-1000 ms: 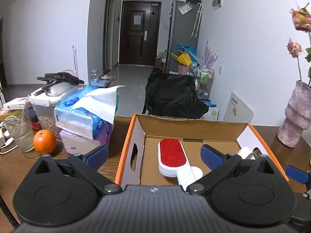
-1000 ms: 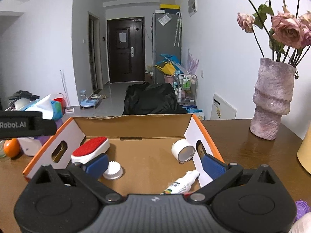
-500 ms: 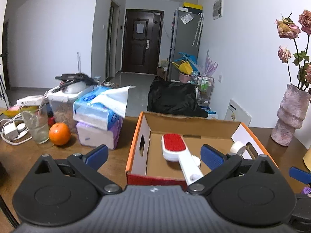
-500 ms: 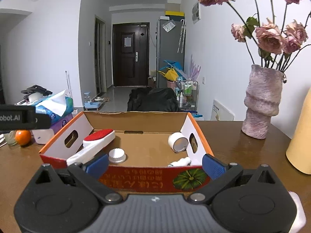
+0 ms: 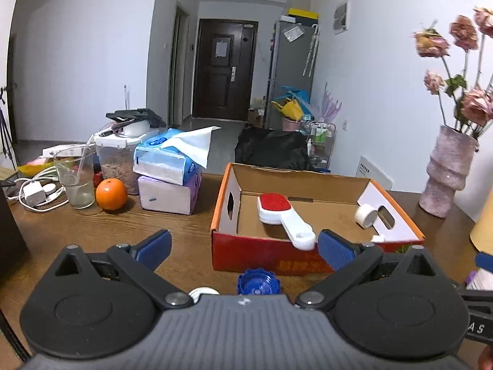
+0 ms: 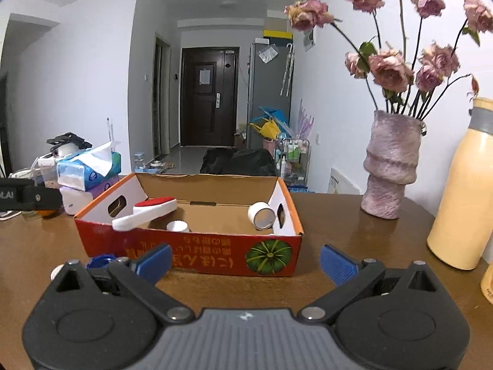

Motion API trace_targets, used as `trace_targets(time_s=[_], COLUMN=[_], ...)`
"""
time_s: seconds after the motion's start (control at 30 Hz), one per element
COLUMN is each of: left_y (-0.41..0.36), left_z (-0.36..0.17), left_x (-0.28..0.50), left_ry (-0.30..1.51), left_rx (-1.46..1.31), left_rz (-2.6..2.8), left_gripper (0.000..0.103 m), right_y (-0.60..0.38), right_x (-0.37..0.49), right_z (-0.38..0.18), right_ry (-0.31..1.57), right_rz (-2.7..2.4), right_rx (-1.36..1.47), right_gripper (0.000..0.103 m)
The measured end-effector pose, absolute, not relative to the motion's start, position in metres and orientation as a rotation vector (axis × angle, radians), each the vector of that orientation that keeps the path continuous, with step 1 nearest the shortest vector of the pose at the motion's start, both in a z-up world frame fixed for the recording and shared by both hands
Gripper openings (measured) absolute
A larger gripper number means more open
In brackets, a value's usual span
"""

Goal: Organize rigid objects
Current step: 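Withdraw the left tool toward the green spray bottle while the right tool approaches the translucent container, then close the right gripper on the translucent container while the left gripper closes on the green spray bottle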

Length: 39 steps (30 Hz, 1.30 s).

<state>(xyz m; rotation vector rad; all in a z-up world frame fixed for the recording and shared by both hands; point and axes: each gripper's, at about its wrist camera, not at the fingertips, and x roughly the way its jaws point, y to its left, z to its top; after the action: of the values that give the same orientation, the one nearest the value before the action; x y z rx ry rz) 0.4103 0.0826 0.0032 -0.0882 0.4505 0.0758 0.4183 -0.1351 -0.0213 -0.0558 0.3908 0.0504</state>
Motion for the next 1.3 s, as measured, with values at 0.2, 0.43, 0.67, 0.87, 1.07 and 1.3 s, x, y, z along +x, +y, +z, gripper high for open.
trace_targets(time_s=[0.2, 0.43, 0.67, 0.87, 1.07, 1.3], left_y=[0.073, 0.070, 0.063, 0.057, 0.055, 0.059], left_z=[-0.006, -0.023, -0.035, -0.047, -0.056, -0.065], left_x=[0.389, 0.365, 0.351, 0.353, 0.359, 0.368], left_ry=[0.474, 0.508, 0.527, 0.565, 0.597, 0.640], left_rx=[-0.070, -0.071, -0.061, -0.043, -0.033, -0.051], left_rz=[0.073, 0.088, 0.090, 0.095, 0.103, 0.089], left_gripper=[0.103, 0.103, 0.103, 0.103, 0.103, 0.103], right_y=[-0.147, -0.162, -0.184, -0.209, -0.236, -0.255], right_x=[0.389, 0.353, 0.332, 0.328, 0.345, 0.382], right_z=[-0.023, -0.035, -0.055, -0.062, -0.068, -0.080], right_ry=[0.363, 0.340, 0.348, 0.345, 0.365, 0.387], right_rz=[0.055, 0.040, 0.003, -0.046, -0.096, -0.166], right_rx=[-0.057, -0.078, -0.108, -0.093, -0.053, -0.029], right_gripper=[0.103, 0.103, 0.103, 0.103, 0.098, 0.091])
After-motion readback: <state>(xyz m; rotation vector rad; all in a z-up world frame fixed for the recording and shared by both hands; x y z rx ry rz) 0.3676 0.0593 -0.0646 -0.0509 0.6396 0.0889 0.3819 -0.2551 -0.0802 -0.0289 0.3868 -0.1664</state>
